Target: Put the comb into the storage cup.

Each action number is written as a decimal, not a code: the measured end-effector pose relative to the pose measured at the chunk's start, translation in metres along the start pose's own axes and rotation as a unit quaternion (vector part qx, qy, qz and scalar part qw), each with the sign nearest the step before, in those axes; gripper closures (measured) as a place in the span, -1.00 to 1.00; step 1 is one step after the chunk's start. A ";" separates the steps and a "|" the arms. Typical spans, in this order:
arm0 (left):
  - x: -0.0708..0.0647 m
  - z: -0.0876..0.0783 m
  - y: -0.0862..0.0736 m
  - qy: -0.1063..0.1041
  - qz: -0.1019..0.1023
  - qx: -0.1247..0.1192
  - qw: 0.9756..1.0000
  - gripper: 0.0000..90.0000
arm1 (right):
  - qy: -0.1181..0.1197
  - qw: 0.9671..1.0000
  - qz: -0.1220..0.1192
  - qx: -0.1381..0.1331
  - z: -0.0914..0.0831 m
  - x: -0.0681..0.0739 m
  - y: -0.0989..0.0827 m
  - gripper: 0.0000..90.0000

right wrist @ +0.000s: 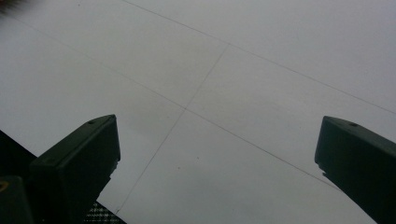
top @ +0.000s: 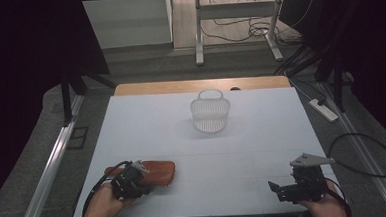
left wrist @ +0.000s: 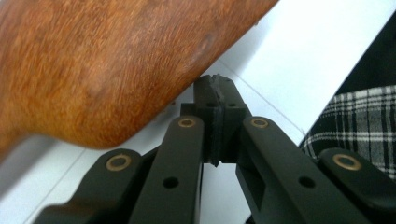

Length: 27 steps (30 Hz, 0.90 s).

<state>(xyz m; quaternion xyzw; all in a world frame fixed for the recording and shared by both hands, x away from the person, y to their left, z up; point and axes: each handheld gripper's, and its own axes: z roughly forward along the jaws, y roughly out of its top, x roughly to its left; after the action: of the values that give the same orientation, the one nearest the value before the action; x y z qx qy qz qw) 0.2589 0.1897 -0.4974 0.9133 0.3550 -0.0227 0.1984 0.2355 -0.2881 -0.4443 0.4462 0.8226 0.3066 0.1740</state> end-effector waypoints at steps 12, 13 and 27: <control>0.003 0.011 0.027 -0.019 0.000 -0.005 1.000 0.98 | 0.001 1.000 0.000 0.002 0.001 0.000 0.000 -0.99; 0.004 0.013 0.030 -0.020 0.000 -0.004 1.000 0.98 | 0.001 1.000 0.000 0.002 0.001 0.000 0.000 -0.99; 0.009 0.022 0.054 -0.024 -0.009 -0.009 1.000 0.98 | 0.003 1.000 -0.001 0.002 0.000 0.000 0.000 -0.99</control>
<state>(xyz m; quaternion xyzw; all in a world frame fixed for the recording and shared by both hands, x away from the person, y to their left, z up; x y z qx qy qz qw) 0.3029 0.1514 -0.5002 0.9075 0.3581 -0.0434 0.2153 0.2357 -0.2881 -0.4446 0.4451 0.8241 0.3058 0.1711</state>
